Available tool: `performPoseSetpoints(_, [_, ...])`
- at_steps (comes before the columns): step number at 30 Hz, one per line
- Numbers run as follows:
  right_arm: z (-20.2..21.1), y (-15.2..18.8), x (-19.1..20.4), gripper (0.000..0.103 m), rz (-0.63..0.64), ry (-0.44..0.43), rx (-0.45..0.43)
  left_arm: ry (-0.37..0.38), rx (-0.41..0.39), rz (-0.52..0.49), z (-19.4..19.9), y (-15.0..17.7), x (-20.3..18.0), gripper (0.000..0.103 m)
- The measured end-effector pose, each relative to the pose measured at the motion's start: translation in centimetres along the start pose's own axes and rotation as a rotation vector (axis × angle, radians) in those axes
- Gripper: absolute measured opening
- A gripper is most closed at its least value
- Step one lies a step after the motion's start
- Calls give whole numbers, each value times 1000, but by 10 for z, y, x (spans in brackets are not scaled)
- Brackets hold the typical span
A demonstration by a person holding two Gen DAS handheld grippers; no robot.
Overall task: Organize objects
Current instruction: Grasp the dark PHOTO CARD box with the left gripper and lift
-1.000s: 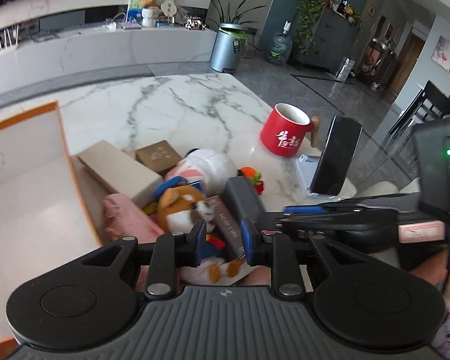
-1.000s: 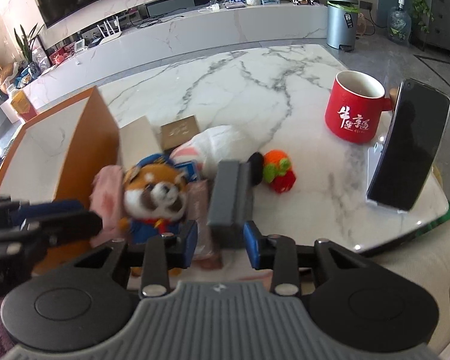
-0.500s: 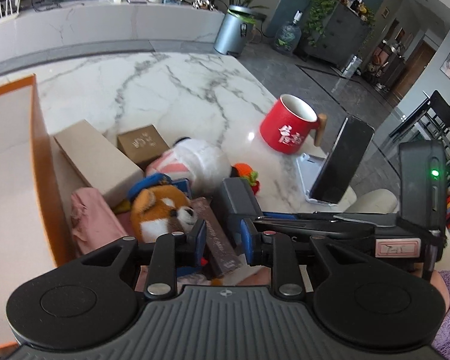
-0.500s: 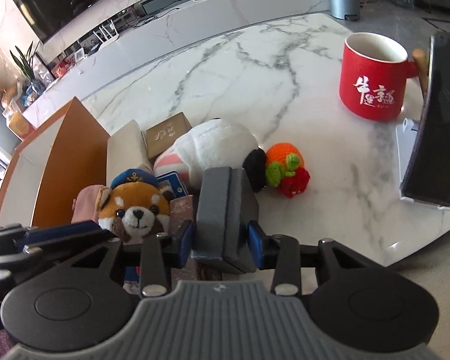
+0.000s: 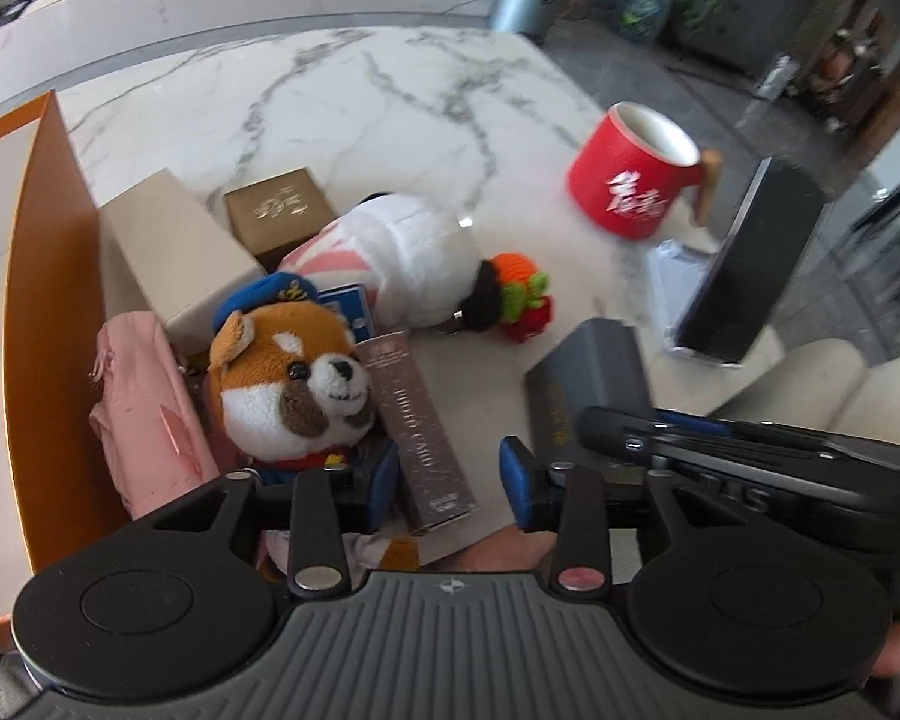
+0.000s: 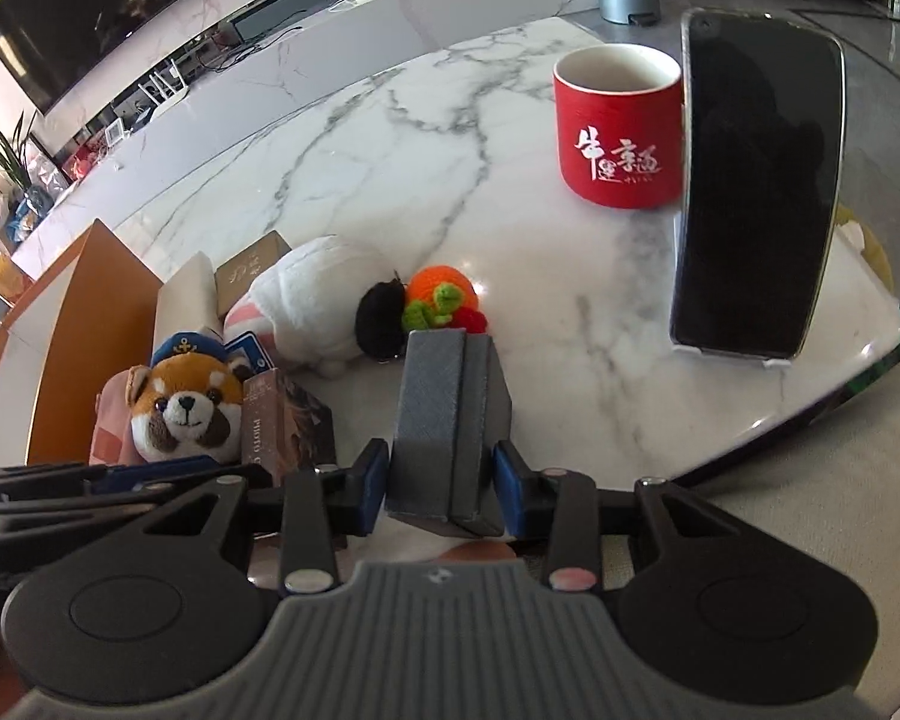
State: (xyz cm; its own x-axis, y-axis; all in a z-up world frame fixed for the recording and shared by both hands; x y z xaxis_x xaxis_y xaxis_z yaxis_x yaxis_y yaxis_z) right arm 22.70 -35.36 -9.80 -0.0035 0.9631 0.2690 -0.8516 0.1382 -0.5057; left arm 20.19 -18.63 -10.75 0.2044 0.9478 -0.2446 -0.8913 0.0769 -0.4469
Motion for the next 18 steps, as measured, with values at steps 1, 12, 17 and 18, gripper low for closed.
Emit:
performPoseSetpoints(1, [0, 0, 0, 40, -1, -5, 0, -12, 3, 1, -3, 0, 0, 48])
performPoseSetpoints(12, [-7, -7, -5, 42, -41, -48, 5, -96, 5, 7, -28, -2, 1, 45])
performPoseSetpoints(17, [-13, -8, -6, 49, -54, -60, 16, -98, 5, 17, -33, 0, 4, 37])
performPoseSetpoints(18, [-13, -8, -6, 48, -53, -64, 17, -96, 0, 18, -33, 0, 4, 35])
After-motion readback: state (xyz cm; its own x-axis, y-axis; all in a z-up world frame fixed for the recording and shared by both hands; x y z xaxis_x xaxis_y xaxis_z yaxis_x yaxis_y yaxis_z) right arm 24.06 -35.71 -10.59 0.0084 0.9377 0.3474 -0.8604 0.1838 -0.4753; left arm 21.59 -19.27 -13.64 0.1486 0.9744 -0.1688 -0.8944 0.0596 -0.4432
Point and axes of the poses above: each gripper's, at about its wrist camera, not at the fingertips, and z roughly against the way its jaws point, x to its left, y to its underside, the point moved 6 cm from there along -z, roughly the way its jaws point, and after that the axes turned 3 degrees about y, right-handed, at the moved point
